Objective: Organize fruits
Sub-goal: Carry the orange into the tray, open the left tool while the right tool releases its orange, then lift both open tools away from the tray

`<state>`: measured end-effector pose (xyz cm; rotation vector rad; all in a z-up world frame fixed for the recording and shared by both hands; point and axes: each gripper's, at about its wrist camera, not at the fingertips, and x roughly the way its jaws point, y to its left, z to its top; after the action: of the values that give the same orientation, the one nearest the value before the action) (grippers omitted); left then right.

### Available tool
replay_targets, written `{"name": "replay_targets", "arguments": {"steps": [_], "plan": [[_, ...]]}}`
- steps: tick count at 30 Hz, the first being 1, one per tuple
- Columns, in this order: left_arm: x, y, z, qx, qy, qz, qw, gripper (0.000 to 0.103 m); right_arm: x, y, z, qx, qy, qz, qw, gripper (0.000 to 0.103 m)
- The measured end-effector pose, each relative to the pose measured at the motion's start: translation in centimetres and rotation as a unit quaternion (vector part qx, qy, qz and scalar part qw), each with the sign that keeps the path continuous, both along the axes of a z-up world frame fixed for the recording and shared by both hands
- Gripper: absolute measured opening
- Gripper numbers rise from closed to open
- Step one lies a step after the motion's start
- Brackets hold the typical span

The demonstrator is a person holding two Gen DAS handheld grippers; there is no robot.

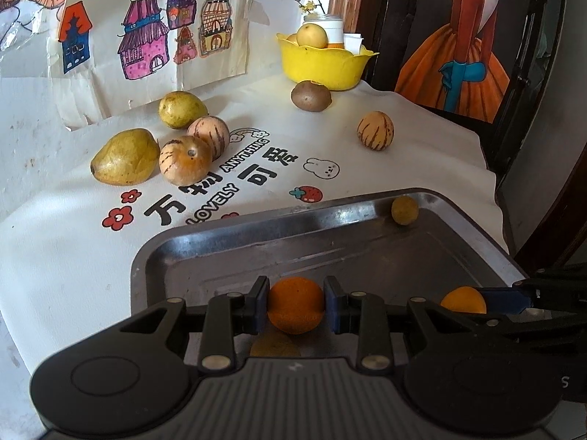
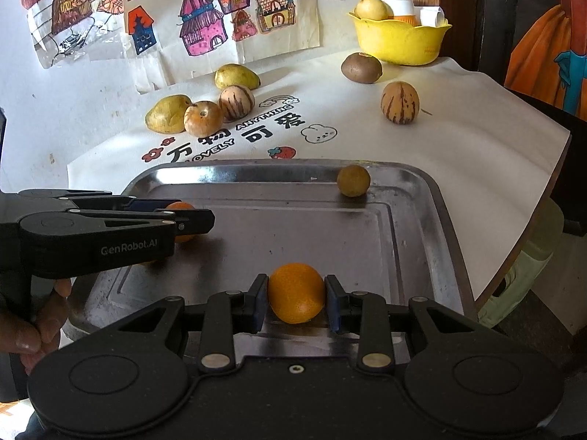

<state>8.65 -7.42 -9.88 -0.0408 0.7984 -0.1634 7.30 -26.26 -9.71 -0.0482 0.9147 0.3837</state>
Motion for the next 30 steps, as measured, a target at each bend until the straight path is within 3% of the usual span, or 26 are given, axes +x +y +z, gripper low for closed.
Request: {"name": "replay_targets", "arguments": {"steps": [9, 19, 21, 25, 30], "plan": [[-0.2, -0.1, -0.1, 0.002, 0.001, 0.000, 1.0000, 0.035, 0.0, 0.0, -0.1, 0.000, 0.000, 0.000, 1.000, 0.035], [-0.4, 0.0, 0.5, 0.002, -0.006, 0.001, 1.0000, 0.038, -0.3, -0.4, 0.3, 0.003, -0.001, -0.007, 1.000, 0.044], [-0.4, 0.1, 0.7, -0.001, -0.010, 0.002, 0.9999, 0.044, -0.4, -0.3, 0.5, 0.003, -0.004, -0.006, 1.000, 0.047], [-0.5, 0.3, 1.5, -0.006, -0.027, 0.009, 0.9996, 0.069, -0.6, -0.1, 1.1, 0.003, -0.012, -0.004, 1.000, 0.057], [-0.6, 0.8, 2.6, -0.017, -0.041, 0.019, 0.9989, 0.085, -0.9, 0.1, 1.9, 0.003, -0.023, -0.002, 1.000, 0.071]]}}
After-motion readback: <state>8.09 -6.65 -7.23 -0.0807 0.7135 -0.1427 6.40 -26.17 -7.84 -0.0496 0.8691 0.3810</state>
